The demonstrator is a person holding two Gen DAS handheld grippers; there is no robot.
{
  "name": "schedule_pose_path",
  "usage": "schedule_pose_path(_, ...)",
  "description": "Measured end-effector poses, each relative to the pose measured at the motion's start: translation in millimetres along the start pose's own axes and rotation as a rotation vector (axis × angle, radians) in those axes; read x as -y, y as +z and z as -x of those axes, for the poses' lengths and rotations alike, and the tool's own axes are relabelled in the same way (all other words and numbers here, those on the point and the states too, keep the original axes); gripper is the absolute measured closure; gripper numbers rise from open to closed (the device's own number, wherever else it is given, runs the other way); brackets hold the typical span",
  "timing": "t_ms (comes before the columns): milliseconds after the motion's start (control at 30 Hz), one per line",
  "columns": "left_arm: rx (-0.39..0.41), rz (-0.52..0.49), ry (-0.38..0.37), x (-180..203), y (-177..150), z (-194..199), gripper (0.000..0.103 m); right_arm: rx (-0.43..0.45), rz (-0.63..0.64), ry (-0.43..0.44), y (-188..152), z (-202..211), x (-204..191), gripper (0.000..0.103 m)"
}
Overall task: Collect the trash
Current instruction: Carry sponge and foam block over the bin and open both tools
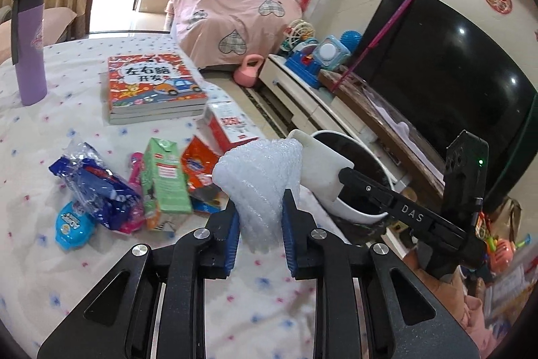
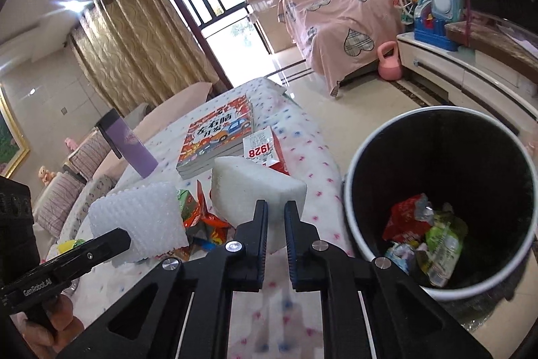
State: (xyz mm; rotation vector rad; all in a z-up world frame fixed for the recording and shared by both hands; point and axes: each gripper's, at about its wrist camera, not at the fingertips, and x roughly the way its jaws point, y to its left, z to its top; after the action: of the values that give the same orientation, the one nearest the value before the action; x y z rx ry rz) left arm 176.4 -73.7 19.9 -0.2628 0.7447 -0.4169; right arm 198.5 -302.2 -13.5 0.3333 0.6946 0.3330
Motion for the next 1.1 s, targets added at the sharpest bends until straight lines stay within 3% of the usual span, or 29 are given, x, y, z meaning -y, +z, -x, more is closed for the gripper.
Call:
schedule_pose_path(467, -0.027, -0.107, -0.013, 52, -9, -13, 0.082, 0.078, -0.052, -0.056, -11, 64, 32, 0.093)
schedule_pose_path(1100, -0.073, -0.194, -0.037, 99, 0, -55, 0.082, 0.121, -0.113, -0.139, -9, 92, 81, 0.094)
